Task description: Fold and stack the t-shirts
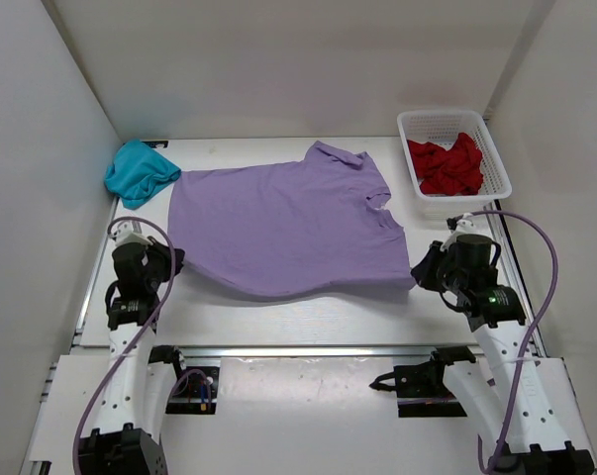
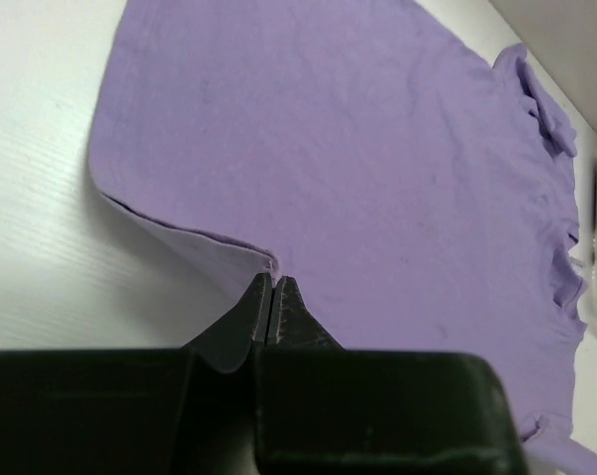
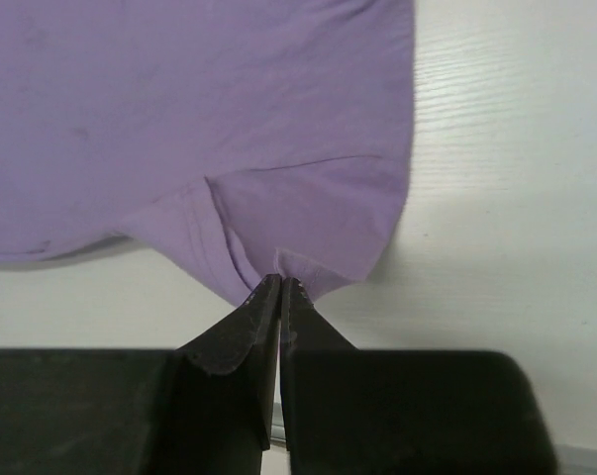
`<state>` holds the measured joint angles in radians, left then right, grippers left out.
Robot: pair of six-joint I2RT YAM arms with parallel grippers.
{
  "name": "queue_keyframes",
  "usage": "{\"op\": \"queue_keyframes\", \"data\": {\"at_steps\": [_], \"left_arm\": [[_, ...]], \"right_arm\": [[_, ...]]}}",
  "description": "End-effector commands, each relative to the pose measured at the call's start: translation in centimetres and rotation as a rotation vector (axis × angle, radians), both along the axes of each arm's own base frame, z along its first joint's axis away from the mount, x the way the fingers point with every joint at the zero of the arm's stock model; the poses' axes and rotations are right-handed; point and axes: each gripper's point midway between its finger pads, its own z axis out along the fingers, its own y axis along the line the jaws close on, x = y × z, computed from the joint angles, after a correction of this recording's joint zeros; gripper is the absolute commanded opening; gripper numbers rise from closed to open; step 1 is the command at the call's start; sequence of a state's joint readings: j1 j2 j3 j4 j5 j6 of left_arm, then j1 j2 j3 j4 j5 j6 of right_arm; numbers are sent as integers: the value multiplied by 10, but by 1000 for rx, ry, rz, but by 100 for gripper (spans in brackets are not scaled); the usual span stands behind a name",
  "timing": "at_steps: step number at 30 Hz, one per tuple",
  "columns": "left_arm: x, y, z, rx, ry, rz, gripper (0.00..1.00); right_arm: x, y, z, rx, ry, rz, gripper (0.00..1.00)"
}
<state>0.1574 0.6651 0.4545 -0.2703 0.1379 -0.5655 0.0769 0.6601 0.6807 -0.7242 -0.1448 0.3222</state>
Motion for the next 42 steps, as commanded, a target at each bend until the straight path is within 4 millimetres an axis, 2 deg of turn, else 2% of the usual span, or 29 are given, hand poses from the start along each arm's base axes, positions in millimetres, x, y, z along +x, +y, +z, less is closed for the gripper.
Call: {"op": "queue_keyframes", "data": {"at_steps": [1,2,6,7,8,9,11,12,13,14,16,19,20,22,24,29,30,35,42], "left_arm": [[-7,0,-21,-61,52,23,1],[-5,-6,-28,-113,52,14,2],[2,-14,-35,-288,35,-10,3],[5,-10,-36,-316,33,7,4],[10,-6,-29,-330,12,18,3],[12,-5,-31,-341,28,17,3],[16,2,-30,-369,27,40,3],[21,7,-27,-362,19,60,4],[23,13,-28,-368,30,83,4],[27,17,-24,-375,6,88,3],[29,26,-31,-395,17,127,3],[36,34,-30,-419,7,158,3],[41,40,-34,-433,14,190,3],[47,44,-28,-425,3,204,3],[53,48,-26,-430,3,202,2],[67,64,-38,-416,43,255,3],[71,64,-36,-407,44,251,3],[83,70,-60,-387,116,278,5],[103,74,-74,-389,159,288,14]], "right_arm": [[3,14,12,76,-35,30,0],[4,13,4,103,-11,11,0],[27,28,10,213,-35,34,0],[34,30,17,217,-66,40,0],[46,30,20,220,-88,21,0],[54,31,14,223,-66,12,0],[73,30,19,230,-88,-8,0],[80,34,12,236,-56,-10,0],[90,34,18,233,-84,-11,0],[97,32,11,221,-67,-28,0],[110,33,5,210,-60,-33,0],[138,24,10,213,-104,-68,0],[156,18,17,203,-147,-75,0],[168,17,27,197,-175,-76,0],[180,11,20,181,-153,-83,0],[211,12,26,184,-196,-73,0],[217,10,20,183,-181,-82,0],[247,7,12,168,-177,-65,0],[284,13,-7,159,-129,-18,0]]}}
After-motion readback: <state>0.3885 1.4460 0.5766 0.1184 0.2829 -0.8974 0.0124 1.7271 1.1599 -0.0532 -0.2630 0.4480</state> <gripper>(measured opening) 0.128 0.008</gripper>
